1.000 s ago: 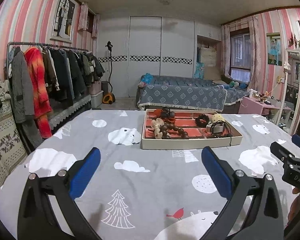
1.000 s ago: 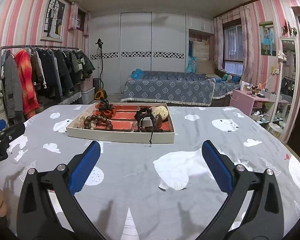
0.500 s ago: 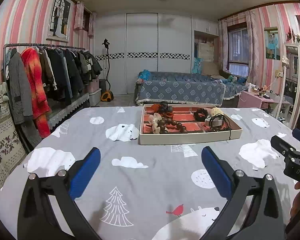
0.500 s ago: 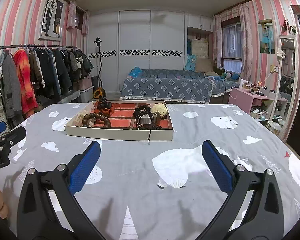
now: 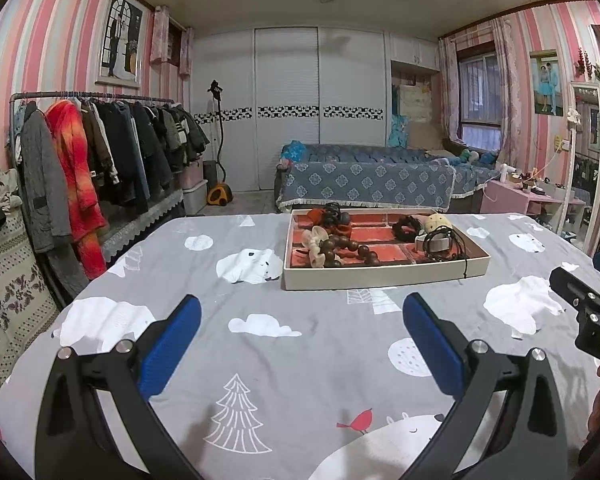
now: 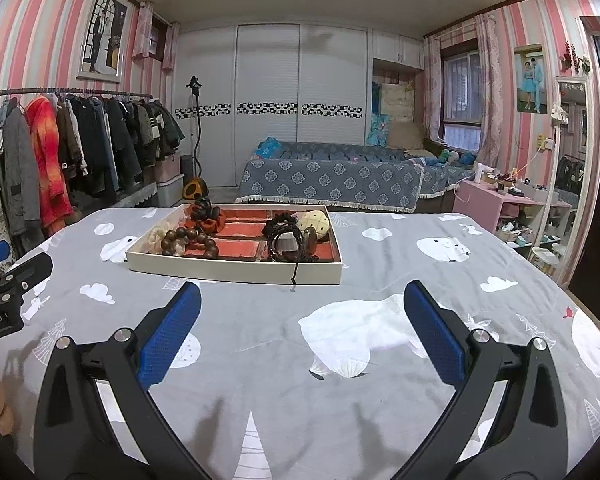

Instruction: Organize jewelry

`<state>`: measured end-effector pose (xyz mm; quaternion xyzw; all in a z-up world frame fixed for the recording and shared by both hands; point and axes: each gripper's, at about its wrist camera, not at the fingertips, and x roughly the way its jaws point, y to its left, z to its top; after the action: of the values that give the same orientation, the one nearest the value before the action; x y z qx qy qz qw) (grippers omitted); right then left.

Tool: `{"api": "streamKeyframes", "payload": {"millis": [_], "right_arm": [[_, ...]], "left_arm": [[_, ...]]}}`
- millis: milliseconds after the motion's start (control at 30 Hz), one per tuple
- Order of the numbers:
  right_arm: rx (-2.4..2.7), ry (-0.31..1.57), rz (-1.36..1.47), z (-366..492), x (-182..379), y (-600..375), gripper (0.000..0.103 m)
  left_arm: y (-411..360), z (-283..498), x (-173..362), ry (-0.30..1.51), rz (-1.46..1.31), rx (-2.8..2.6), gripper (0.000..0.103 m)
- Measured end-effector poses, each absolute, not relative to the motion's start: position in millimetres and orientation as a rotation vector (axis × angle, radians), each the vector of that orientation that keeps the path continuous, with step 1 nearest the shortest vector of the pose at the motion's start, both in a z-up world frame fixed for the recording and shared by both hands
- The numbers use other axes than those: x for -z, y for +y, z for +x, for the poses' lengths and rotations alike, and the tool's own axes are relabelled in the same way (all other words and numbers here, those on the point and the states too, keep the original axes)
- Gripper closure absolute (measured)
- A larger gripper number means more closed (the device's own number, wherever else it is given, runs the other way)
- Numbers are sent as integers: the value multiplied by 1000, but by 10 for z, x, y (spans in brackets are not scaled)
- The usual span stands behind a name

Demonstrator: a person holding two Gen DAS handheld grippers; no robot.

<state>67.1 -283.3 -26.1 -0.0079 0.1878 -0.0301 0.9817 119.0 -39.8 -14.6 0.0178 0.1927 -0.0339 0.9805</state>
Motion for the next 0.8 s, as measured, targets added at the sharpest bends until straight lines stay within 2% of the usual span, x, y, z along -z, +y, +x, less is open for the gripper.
{"api": "streamKeyframes", "payload": {"millis": [800], "right_arm": [[70, 387, -9, 678, 289, -2873, 4]], "left_arm": [[-399, 1196, 152, 384, 45, 68, 4]]}}
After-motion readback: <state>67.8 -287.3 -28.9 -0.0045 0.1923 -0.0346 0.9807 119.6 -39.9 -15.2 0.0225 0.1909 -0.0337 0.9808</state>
